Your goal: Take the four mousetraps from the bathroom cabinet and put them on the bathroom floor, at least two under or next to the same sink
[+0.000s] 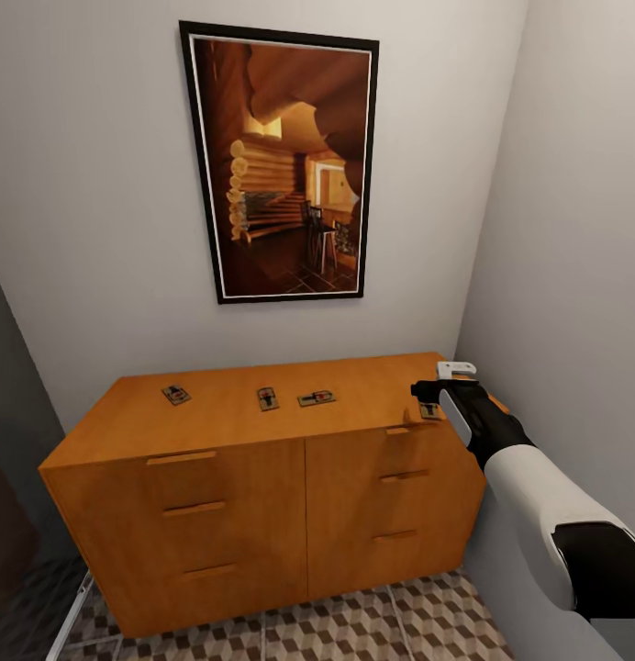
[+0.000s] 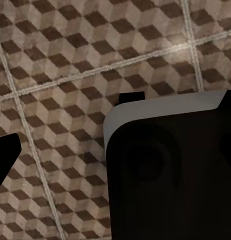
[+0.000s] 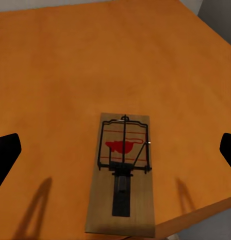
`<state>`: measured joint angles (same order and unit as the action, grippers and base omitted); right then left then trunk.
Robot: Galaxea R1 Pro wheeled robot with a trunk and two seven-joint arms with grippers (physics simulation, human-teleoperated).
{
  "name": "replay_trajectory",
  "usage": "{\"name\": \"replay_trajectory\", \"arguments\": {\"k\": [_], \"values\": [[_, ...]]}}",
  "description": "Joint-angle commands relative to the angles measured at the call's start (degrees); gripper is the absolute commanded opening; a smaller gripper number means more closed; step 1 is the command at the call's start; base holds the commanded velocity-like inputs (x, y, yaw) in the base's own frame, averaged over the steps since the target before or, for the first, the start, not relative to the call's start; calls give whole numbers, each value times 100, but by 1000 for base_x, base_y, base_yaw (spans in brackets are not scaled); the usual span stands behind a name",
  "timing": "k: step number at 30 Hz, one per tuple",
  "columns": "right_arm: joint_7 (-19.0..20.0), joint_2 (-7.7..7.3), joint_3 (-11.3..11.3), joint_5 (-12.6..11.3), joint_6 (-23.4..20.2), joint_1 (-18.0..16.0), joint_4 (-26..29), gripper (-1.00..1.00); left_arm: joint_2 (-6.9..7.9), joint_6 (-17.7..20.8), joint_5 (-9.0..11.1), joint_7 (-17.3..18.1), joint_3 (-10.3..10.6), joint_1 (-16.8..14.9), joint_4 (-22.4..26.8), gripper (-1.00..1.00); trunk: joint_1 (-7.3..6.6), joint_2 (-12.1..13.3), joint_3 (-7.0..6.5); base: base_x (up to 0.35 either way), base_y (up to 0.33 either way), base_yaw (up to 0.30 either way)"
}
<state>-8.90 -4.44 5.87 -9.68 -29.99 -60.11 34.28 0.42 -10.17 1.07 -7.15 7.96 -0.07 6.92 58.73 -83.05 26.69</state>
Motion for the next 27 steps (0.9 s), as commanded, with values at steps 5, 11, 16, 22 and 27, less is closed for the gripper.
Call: {"name": "replay_trajectory", "arguments": {"k": [5,11,16,22,27], "values": [[-50,-9,46,-60,-23,-7,8,100,2,-11,12,-32,48,-1,2,100,0,-3,26,0,0,0],[-50,-9,46,-60,-24,-2,2,100,2,-11,11,-32,48,0,2,100,0,-3,70,0,0,0],[-50,-9,46,-60,-25,-1,1,100,2,-11,11,-32,48,-1,2,100,0,-3,111,0,0,0],[-50,-7,46,-60,-25,-1,0,100,2,-11,11,-32,48,-1,2,100,0,-3,162,0,0,0],[-50,-9,46,-60,-25,-1,0,100,2,-11,11,-32,48,-1,2,100,0,-3,205,0,0,0]]}}
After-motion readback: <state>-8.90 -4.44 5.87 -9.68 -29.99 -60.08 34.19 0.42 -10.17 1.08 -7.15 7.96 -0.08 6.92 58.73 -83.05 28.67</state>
